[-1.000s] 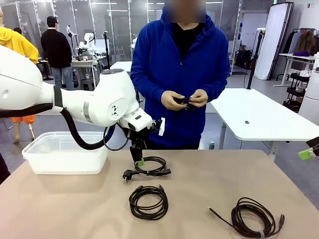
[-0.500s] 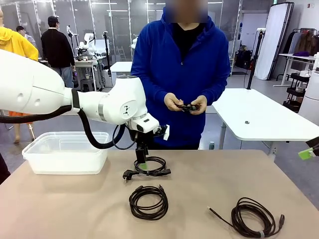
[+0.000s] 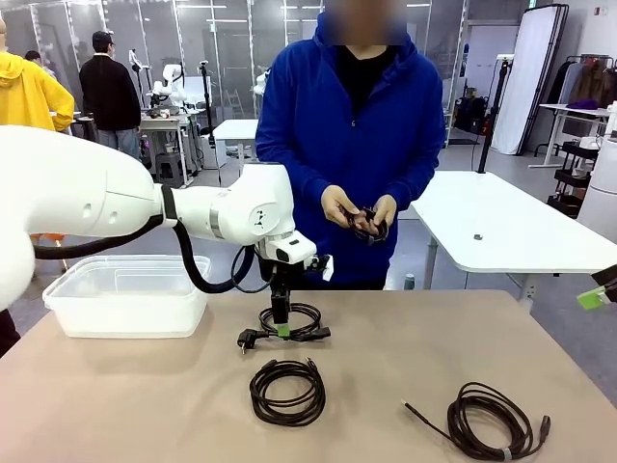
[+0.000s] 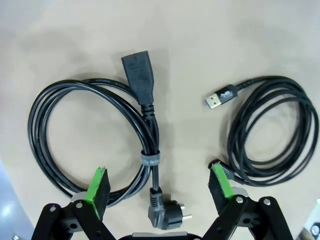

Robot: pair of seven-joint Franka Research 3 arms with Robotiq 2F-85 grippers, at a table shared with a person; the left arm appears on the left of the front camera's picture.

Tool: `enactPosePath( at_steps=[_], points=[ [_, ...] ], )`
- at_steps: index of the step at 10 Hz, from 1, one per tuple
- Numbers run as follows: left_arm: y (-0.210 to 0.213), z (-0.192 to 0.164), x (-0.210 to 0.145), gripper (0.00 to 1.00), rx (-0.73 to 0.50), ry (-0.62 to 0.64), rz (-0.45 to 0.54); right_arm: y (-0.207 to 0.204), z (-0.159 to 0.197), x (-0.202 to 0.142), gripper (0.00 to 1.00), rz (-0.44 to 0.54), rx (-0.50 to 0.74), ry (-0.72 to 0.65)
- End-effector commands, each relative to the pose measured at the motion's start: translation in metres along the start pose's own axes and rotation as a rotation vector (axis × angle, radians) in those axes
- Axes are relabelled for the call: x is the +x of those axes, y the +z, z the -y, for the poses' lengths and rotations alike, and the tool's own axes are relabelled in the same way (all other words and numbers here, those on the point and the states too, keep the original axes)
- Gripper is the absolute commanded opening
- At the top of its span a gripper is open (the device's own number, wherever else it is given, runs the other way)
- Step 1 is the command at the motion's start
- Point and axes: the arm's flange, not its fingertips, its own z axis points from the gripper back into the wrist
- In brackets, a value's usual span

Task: Organize and store the cables.
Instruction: Place the Power Cable into the Organizing box.

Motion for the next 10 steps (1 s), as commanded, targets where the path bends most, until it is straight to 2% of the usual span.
enactPosePath(
  at_steps=[1,6,9,10],
  points=[
    [-0.001,-0.013,0.011,1.00,-0.003,0.030,-0.040,0.001,0.000,0.002,1.00,0.001,-0.005,-0.017],
    [-0.019,-0.017,0.018,1.00,0.048,0.043,-0.086,0.001,0.000,0.002,1.00,0.001,-0.005,-0.017],
    [-0.027,-0.016,0.014,1.00,0.046,0.049,-0.074,0.001,0.000,0.002,1.00,0.001,-0.005,-0.017],
    [-0.029,-0.015,0.013,0.89,0.045,0.048,-0.079,0.001,0.000,0.002,1.00,0.001,-0.005,-0.017]
  ],
)
